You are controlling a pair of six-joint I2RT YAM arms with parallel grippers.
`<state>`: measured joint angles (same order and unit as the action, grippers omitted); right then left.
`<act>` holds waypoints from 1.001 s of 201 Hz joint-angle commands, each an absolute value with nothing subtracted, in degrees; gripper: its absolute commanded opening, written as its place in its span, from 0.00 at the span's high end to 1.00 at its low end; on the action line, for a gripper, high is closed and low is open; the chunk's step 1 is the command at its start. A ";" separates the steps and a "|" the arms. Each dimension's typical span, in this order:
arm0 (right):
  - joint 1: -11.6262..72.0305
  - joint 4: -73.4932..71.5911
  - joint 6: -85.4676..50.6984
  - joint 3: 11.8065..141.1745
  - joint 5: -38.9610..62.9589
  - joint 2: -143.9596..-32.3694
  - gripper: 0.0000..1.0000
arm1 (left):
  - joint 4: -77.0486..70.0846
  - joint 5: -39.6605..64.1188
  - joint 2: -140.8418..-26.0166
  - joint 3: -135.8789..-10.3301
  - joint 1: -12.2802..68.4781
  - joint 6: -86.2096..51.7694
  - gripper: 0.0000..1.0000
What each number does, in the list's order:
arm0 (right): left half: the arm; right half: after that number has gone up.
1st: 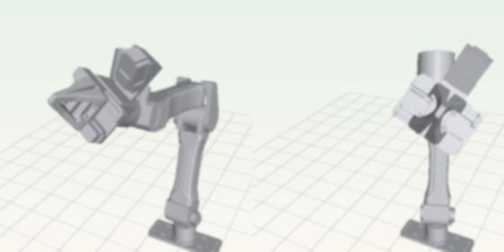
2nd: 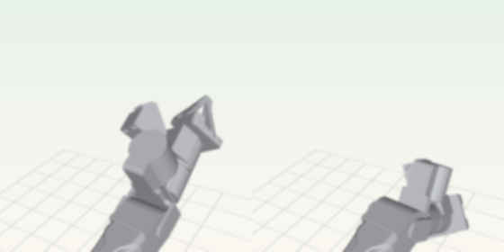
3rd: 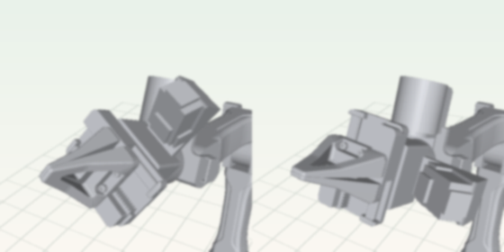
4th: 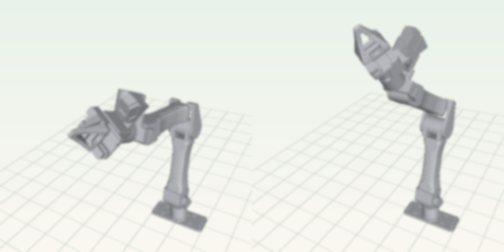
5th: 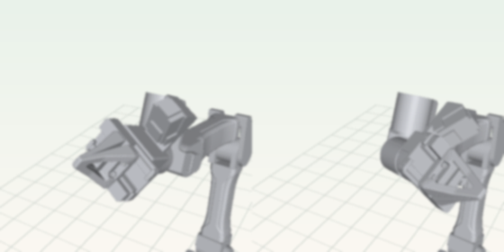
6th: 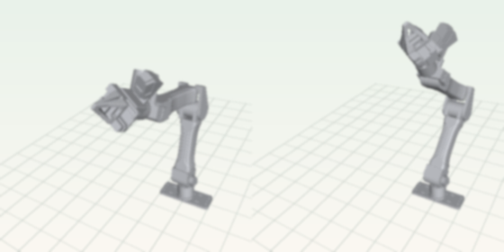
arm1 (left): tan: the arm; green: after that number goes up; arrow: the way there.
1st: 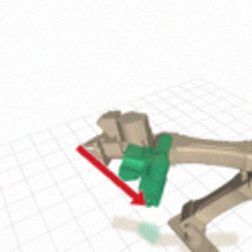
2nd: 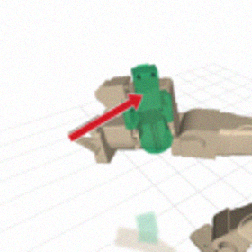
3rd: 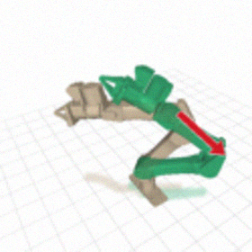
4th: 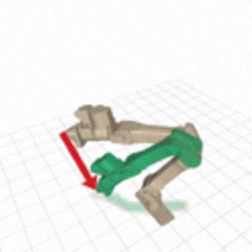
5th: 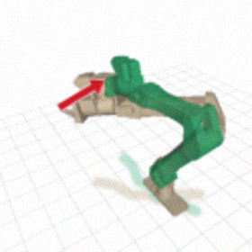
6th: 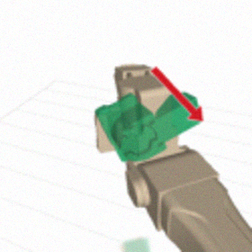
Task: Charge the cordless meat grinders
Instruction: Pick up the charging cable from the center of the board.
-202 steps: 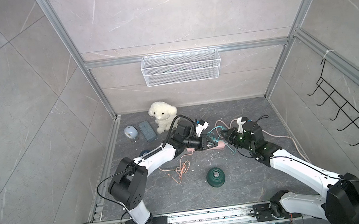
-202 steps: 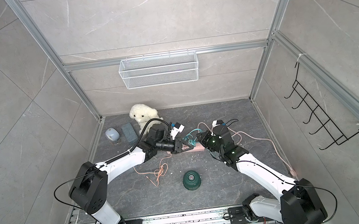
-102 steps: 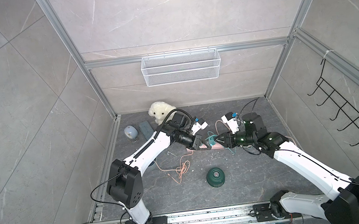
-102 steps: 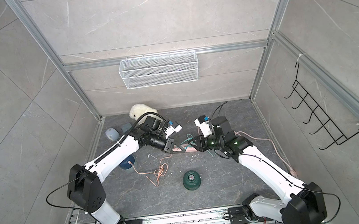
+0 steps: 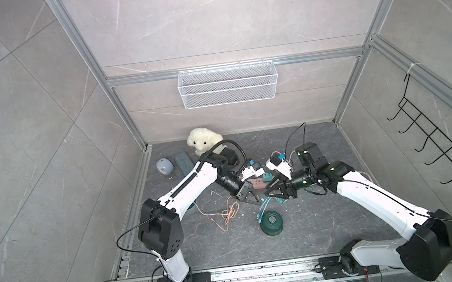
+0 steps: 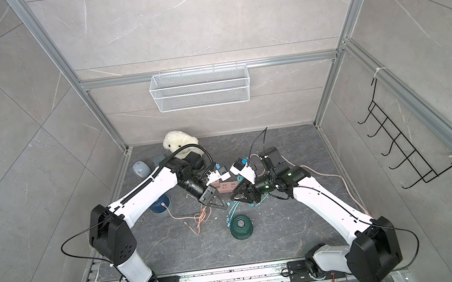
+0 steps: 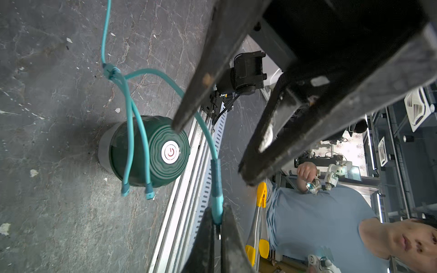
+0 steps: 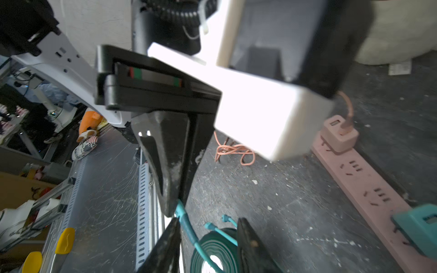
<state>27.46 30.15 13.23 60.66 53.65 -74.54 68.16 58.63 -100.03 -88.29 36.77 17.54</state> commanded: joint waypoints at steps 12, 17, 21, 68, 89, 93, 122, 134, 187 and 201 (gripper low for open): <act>30.41 34.41 17.25 61.15 58.42 -77.00 0.59 | 69.20 59.26 -99.18 -90.35 36.91 19.30 1.00; 30.50 34.30 17.16 60.67 58.04 -76.83 0.59 | 68.95 59.28 -99.03 -90.37 36.91 19.29 1.00; 30.50 34.03 16.95 60.29 57.60 -76.61 0.60 | 68.83 59.32 -98.97 -90.31 36.96 19.25 1.00; 30.33 33.53 15.74 59.36 57.68 -74.71 0.73 | 68.71 59.56 -98.11 -89.92 36.96 19.97 1.00; 30.08 34.77 16.13 60.07 57.62 -75.37 0.79 | 68.47 59.97 -97.31 -89.45 36.91 20.30 1.00; 30.00 35.03 16.19 60.28 57.68 -75.61 0.81 | 68.47 59.82 -97.22 -89.31 36.91 20.39 1.00; 29.97 36.03 15.53 61.34 58.78 -77.14 0.90 | 67.14 58.69 -96.47 -88.84 36.83 19.78 1.00; 29.97 35.91 14.66 61.31 56.93 -77.02 0.92 | 63.86 57.32 -95.07 -87.58 36.83 17.61 0.93; 27.36 31.20 6.46 59.01 46.40 -71.34 0.96 | 46.61 47.78 -87.71 -79.55 34.65 5.40 0.58; 26.91 31.82 4.22 58.68 43.09 -69.79 0.96 | 40.93 44.78 -85.42 -76.77 33.53 1.31 0.52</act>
